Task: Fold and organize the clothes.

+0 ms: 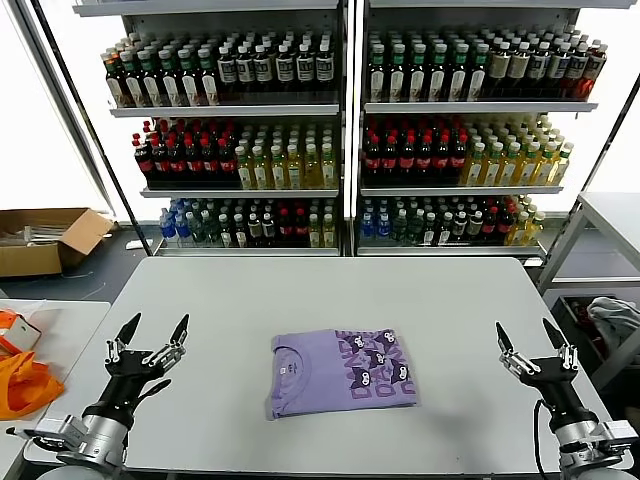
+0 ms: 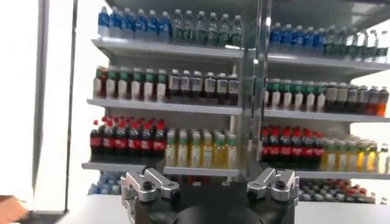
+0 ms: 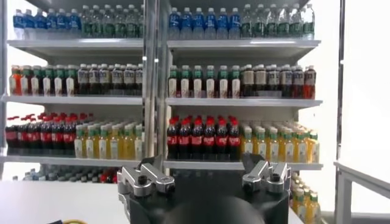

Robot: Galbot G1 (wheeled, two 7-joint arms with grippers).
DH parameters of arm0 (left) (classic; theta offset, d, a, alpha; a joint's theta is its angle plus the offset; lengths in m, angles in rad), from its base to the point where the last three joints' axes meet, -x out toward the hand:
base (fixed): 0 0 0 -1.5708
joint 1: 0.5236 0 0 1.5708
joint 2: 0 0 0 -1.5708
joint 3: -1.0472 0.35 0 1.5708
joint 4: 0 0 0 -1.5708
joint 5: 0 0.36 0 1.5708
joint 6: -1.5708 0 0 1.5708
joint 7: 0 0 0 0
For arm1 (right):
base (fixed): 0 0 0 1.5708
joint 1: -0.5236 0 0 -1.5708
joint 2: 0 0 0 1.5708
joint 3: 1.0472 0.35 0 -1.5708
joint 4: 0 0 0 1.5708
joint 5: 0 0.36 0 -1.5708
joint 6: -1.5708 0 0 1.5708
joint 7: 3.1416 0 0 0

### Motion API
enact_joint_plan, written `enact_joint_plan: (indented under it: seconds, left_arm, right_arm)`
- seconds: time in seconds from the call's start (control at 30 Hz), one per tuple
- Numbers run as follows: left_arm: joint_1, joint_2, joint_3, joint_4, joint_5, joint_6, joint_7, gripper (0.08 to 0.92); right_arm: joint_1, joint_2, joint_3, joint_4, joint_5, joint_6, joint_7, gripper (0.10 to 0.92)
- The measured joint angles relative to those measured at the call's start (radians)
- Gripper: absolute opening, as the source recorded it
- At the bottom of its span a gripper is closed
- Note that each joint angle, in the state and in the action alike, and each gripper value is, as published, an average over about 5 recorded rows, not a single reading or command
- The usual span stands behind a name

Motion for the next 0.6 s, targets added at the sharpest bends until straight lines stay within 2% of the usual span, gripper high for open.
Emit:
enact_joint_plan:
  seconds: [0.6]
  left_arm:
    - [0.055,-0.026,-0.05,-0.008,0.076,-0.08,0.089,0.823]
  right_arm:
    - [-0.064,0.026,0.042,0.002,-0.037,0.038,-0.063,0.823]
